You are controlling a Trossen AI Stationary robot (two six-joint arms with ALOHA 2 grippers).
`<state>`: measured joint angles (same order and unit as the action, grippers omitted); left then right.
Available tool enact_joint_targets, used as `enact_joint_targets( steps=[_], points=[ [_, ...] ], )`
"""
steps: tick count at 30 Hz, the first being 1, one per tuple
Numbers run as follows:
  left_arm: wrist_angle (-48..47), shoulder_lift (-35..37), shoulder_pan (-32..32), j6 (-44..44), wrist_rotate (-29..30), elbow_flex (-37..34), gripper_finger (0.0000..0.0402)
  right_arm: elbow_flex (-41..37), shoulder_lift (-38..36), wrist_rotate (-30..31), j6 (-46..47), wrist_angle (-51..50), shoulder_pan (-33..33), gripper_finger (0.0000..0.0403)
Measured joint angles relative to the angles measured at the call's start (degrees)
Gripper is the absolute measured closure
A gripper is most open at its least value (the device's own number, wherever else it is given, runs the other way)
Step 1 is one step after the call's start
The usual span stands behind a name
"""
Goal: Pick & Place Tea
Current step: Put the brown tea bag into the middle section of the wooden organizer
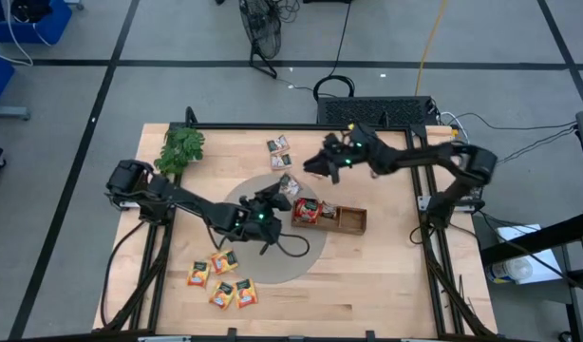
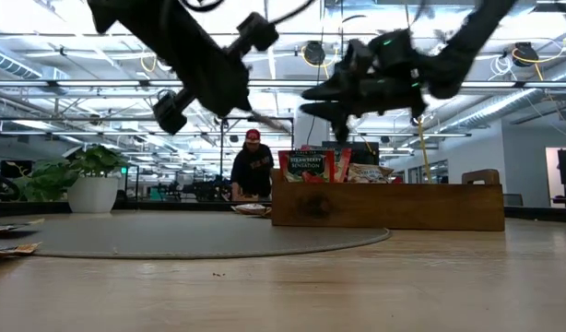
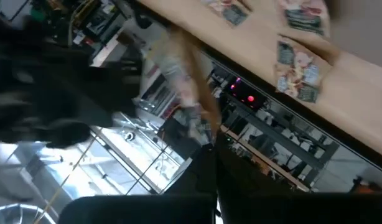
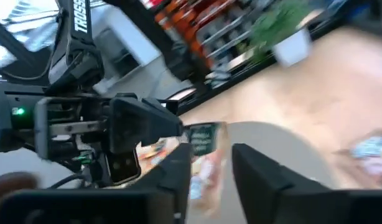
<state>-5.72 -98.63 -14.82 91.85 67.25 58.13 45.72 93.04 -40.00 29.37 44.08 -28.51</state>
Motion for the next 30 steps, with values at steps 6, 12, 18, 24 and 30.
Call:
enact_joint_targets(
  steps=[6,12,18,24,30],
  points=[
    [0.01,-0.04,-1.97,-0.4,0.12,1.69,0.0401,8.68,9.56,-8.39,1.83,0.16,-0.04,0.0219],
    [-0.13,-0.04,-2.96,-0.87,0.26,2.63,0.0401,11.1,12.27,-9.82,2.47,0.14,0.08,0.021],
    [-0.24,-0.04,-2.71,-0.85,0.26,2.73,0.0401,11.1,12.23,-17.18,4.85,-0.13,0.47,0.0226],
    [-0.23,-0.04,-2.02,-0.8,0.22,2.73,0.0401,11.1,12.23,-20.17,4.07,-0.56,3.46,0.0241],
    [-0.22,-0.04,-1.76,-0.92,0.24,2.73,0.0401,11.1,12.23,-19.97,2.51,-0.57,5.48,0.0242]
  ],
)
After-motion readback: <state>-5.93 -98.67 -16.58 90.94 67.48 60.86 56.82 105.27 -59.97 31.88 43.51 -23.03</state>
